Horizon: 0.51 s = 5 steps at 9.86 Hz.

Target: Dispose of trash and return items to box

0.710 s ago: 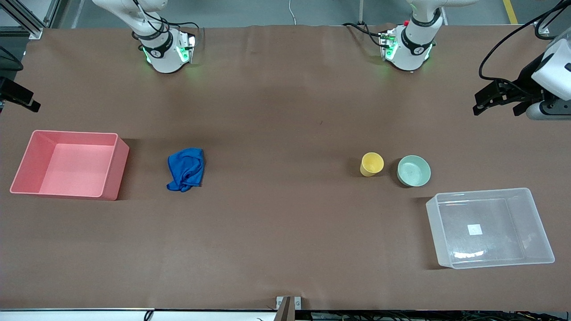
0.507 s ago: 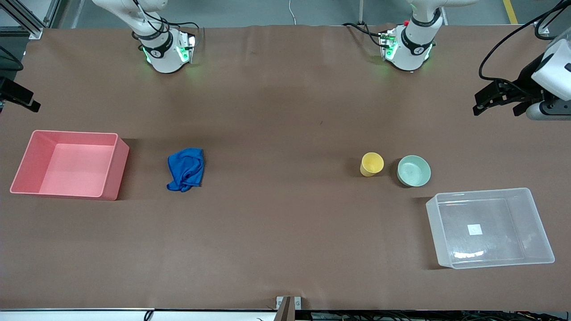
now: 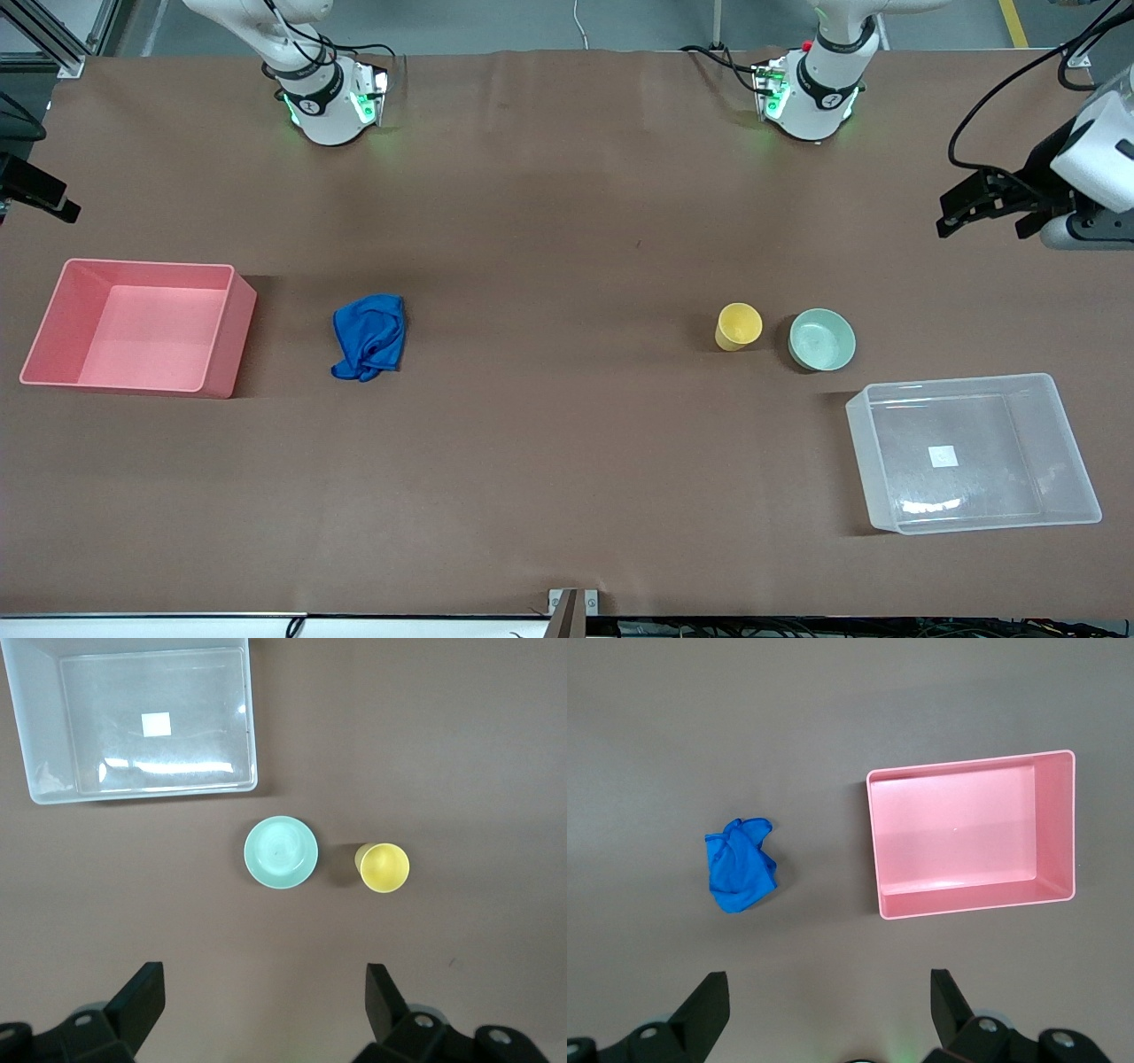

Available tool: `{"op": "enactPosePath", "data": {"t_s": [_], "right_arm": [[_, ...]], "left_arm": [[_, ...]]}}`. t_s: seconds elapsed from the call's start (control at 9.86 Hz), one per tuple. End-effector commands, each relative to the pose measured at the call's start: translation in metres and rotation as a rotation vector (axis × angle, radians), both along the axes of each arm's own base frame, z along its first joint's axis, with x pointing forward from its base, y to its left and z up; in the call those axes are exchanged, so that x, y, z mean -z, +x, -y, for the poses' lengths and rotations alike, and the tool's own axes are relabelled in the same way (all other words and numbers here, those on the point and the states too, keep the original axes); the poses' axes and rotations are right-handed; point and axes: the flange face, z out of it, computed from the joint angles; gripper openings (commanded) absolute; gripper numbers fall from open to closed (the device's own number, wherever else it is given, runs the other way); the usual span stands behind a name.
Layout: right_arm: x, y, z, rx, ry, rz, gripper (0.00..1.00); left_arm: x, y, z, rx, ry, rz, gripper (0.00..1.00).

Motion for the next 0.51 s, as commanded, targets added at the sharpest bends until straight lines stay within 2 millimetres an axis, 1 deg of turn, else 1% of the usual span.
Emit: {"op": "enactPosePath", "data": {"t_s": [0.0, 0.1, 0.2, 0.3, 0.41], "right_arm": [[-0.003, -0.001, 0.0, -0.008, 0.015, -0.001, 1.0], [-0.003, -0.001, -0.002, -0.013, 0.015, -0.001, 1.0], [0.002, 0.004, -0.011, -0.03, 0.016, -0.004, 1.0], [0.022, 0.016, -0.03, -0.057, 0.008, -0.032, 1.0], [0.051, 0.033, -0.055, -0.1, 0.004, -0.045, 1.0]], "left_arm": [[0.042, 0.018, 0.002, -0.002, 0.017, -0.017, 0.99], [0.067, 0.023, 0.002, -0.006, 0.014, -0.005, 0.99], [0.106, 0.025, -0.001, 0.01, 0.014, -0.003, 0.99], [0.142, 0.024, -0.003, 0.003, 0.012, 0.009, 0.99], [0.184, 0.021, -0.003, -0.001, 0.01, 0.01, 0.99]]}}
